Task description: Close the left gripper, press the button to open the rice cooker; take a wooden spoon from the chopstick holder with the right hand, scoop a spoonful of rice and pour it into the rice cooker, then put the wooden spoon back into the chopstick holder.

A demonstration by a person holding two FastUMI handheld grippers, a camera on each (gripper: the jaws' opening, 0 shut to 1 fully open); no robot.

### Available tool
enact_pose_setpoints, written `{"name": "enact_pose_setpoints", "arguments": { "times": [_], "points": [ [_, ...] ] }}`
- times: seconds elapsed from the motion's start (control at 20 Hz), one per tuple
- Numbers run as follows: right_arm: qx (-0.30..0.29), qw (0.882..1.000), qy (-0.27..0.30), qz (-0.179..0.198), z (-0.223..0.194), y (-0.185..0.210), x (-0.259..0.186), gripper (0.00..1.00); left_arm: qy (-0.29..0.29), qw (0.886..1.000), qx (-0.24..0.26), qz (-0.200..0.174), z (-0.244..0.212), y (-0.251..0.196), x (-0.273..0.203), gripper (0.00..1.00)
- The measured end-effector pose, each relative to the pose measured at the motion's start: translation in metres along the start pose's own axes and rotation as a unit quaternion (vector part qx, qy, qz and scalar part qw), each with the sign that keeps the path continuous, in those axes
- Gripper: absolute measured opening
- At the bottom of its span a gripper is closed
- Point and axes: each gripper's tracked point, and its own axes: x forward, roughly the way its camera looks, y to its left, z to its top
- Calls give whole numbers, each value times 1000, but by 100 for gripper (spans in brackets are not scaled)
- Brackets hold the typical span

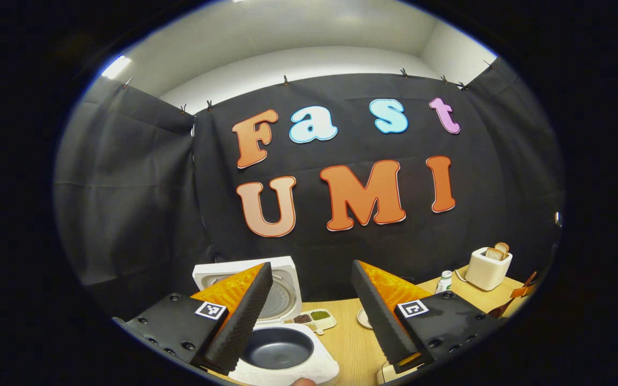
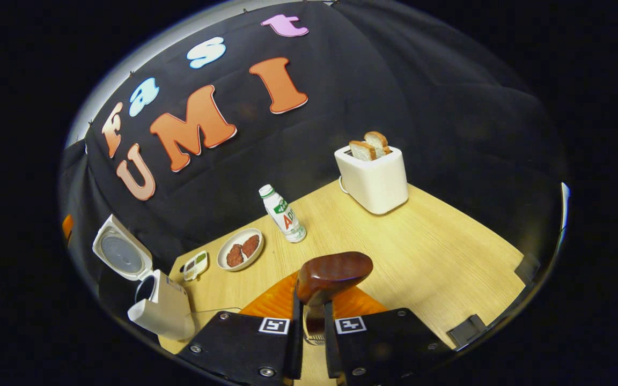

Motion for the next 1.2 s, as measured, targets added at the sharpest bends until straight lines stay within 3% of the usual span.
{"name": "enact_pose_setpoints", "arguments": {
  "times": [0.35, 0.65, 1.0, 1.2],
  "points": [
    [-24, 998, -9, 58, 17, 76, -26, 17, 24, 999, -26, 19, -20, 35, -5, 100],
    [-60, 993, 7, 104, -10, 135, -31, 17, 26, 999, -17, 15, -30, 50, -11, 100],
    [-157, 981, 35, 111, -54, 163, -19, 17, 41, 998, -19, 34, -44, 75, -15, 100],
    [-224, 970, 48, 83, -77, 158, -2, 17, 49, 997, -19, 47, -50, 82, -20, 100]
  ]
}}
